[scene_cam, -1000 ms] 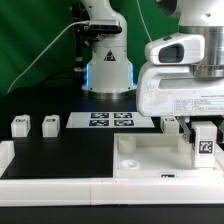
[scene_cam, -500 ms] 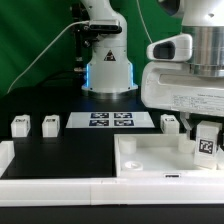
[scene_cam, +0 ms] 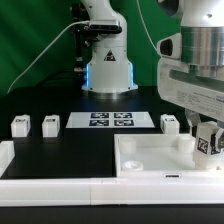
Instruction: Assemble one leg
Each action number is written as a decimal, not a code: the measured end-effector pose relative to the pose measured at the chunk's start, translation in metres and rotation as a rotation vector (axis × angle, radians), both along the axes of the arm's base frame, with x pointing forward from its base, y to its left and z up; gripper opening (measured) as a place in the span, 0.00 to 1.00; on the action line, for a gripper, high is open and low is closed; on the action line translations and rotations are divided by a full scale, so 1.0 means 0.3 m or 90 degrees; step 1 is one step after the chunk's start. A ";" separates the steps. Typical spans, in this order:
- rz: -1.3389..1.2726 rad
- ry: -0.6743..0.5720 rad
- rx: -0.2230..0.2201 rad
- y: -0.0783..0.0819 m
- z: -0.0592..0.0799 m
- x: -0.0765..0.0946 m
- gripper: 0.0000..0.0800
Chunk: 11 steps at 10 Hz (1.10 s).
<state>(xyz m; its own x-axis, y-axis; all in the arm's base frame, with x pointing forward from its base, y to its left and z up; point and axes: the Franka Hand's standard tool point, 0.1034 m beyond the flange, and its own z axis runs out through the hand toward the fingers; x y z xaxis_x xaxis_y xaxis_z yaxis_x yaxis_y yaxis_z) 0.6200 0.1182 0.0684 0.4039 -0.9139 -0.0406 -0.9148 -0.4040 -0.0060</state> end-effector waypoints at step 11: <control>-0.312 0.010 0.015 -0.002 -0.002 0.001 0.79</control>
Offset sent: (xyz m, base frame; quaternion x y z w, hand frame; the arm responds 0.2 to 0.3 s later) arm -0.0002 -0.0032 -0.0016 0.0128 0.0019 0.1928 0.9811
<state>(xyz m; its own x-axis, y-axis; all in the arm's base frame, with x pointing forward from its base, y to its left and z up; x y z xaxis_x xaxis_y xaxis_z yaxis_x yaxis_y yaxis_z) 0.6203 0.1176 0.0677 -0.0737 -0.9951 -0.0665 -0.9973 0.0735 0.0059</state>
